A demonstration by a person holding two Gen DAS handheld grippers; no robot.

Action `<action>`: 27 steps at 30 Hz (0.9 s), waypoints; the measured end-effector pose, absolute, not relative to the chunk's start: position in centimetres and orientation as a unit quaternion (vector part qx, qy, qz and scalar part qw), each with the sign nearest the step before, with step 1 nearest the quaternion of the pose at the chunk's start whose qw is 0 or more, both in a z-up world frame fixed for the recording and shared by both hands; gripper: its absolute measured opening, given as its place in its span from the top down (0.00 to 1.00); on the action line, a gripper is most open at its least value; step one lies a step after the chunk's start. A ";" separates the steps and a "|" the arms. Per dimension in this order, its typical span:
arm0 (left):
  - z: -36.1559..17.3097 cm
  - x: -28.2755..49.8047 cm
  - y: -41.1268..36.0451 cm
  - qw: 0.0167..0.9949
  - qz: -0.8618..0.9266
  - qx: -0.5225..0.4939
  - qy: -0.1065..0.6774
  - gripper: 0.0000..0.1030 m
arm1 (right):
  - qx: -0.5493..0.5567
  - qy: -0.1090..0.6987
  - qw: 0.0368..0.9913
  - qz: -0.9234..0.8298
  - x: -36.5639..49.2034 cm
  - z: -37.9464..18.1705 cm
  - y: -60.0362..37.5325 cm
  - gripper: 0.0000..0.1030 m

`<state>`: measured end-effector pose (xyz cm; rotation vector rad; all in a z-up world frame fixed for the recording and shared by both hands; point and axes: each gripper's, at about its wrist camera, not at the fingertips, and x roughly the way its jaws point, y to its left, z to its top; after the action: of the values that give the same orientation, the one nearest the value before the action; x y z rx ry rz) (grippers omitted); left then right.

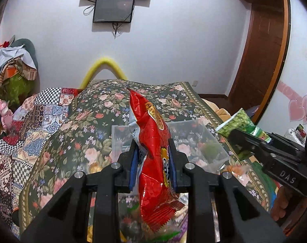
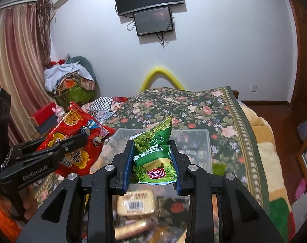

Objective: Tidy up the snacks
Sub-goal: 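Lift both bags over the clear box and open both tools to drop them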

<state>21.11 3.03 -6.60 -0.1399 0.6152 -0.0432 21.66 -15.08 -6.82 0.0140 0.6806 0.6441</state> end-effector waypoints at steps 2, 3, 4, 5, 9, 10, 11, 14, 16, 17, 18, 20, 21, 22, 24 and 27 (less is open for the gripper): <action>-6.8 22.2 3.0 0.950 -0.020 -0.070 0.305 0.75 | -0.002 0.327 0.894 0.307 22.2 -6.9 -14.4 0.71; -6.9 22.6 3.0 0.949 -0.020 -0.071 0.306 0.75 | -0.006 0.328 0.894 0.305 22.5 -7.0 -14.2 0.71; -7.1 23.1 3.0 0.948 -0.019 -0.072 0.308 0.75 | -0.009 0.331 0.894 0.302 22.9 -7.3 -13.9 0.71; -7.3 23.9 3.1 0.947 -0.019 -0.074 0.311 0.75 | -0.011 0.336 0.892 0.302 23.3 -7.6 -13.6 0.71; -8.3 26.0 3.3 0.945 -0.011 -0.073 0.320 0.75 | -0.022 0.352 0.887 0.298 24.5 -8.5 -12.9 0.71; -8.6 26.6 3.4 0.944 -0.008 -0.072 0.323 0.75 | -0.027 0.357 0.886 0.296 24.8 -8.9 -12.7 0.71; -8.9 27.1 3.5 0.943 -0.007 -0.072 0.326 0.75 | -0.031 0.361 0.885 0.294 25.1 -9.3 -12.5 0.71; -9.9 28.6 3.7 0.938 -0.006 -0.074 0.340 0.75 | -0.042 0.379 0.878 0.289 26.0 -10.5 -12.0 0.71; -10.7 29.4 3.8 0.936 -0.002 -0.072 0.346 0.75 | -0.046 0.392 0.873 0.287 26.6 -11.5 -11.7 0.71; -11.0 29.7 3.8 0.935 -0.001 -0.069 0.349 0.75 | -0.048 0.399 0.870 0.285 26.9 -12.0 -11.6 0.71; -11.3 29.9 3.8 0.933 -0.002 -0.068 0.352 0.75 | -0.050 0.405 0.868 0.285 27.2 -12.3 -11.4 0.71; -12.0 30.3 3.8 0.930 -0.006 -0.069 0.360 0.75 | -0.051 0.416 0.863 0.284 27.6 -13.0 -11.3 0.71; -12.4 30.5 3.8 0.929 -0.007 -0.068 0.365 0.75 | -0.052 0.423 0.859 0.284 27.8 -13.4 -11.2 0.71; -12.7 30.6 3.8 0.927 -0.007 -0.067 0.369 0.75 | -0.052 0.427 0.857 0.284 28.0 -13.7 -11.2 0.71; -13.3 30.9 3.8 0.924 -0.007 -0.065 0.376 0.75 | -0.056 0.435 0.853 0.283 28.1 -14.1 -11.2 0.70; -14.0 31.2 3.8 0.920 -0.010 -0.067 0.386 0.75 | -0.061 0.438 0.851 0.281 28.2 -14.4 -11.1 0.70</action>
<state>31.23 3.81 -13.99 -0.1385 0.7937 -0.0201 28.20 -11.11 -14.42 -0.1287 0.9231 0.5922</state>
